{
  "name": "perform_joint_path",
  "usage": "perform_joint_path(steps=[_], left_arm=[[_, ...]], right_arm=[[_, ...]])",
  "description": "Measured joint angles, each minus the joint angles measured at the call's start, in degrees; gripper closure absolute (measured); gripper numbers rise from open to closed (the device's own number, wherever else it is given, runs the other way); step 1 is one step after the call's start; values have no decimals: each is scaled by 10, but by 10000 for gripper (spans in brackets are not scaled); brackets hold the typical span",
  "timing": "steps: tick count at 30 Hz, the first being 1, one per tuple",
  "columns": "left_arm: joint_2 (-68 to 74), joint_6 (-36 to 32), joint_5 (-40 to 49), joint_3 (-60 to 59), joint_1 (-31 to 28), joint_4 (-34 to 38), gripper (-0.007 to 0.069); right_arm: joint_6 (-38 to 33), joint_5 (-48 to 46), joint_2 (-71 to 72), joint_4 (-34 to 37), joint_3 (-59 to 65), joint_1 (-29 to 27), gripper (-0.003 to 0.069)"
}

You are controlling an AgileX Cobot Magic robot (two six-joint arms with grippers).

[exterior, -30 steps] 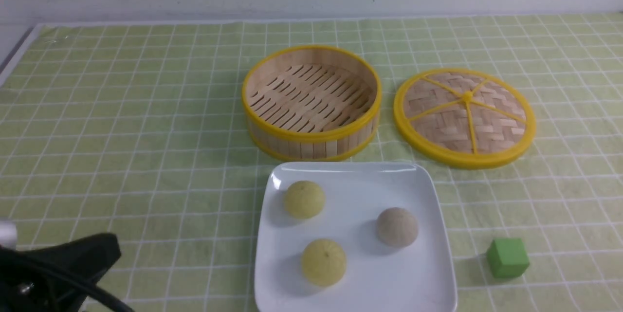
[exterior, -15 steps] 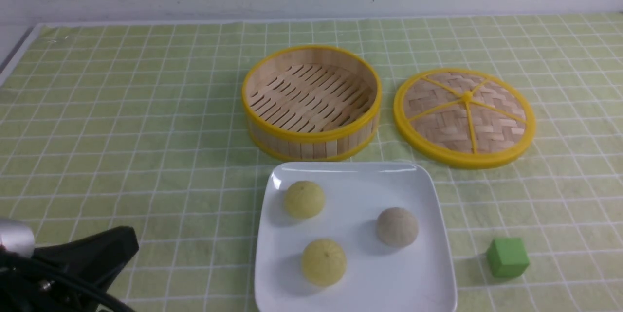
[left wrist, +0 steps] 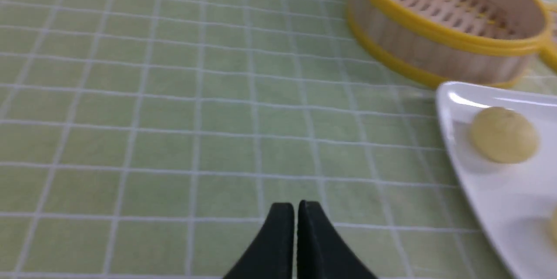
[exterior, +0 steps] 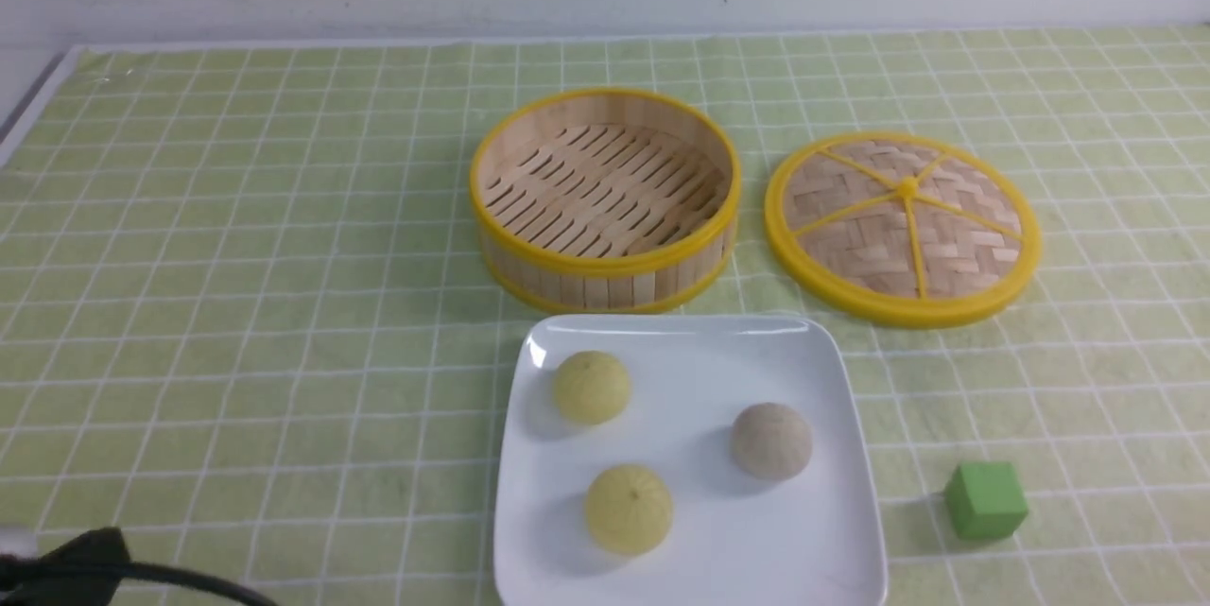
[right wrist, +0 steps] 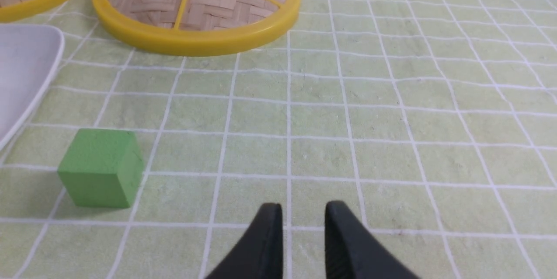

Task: Put the steamed buns into the plate on the green tablecloth.

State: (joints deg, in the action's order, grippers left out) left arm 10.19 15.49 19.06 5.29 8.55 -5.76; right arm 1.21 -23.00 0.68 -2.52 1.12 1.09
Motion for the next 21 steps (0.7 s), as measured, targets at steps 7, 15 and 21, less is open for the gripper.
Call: perform_joint_path(steps=[7,15,21], left_arm=[[-104,-45,4,-65,-61,8,576],[-108,-46,20,-68,-61,9,571],[-108,-46,20,-68,-61,9,570]], right_arm=[[0,0,0,0,0,0,484],[0,0,0,0,0,0,474],[0,0,0,0,0,0,472]])
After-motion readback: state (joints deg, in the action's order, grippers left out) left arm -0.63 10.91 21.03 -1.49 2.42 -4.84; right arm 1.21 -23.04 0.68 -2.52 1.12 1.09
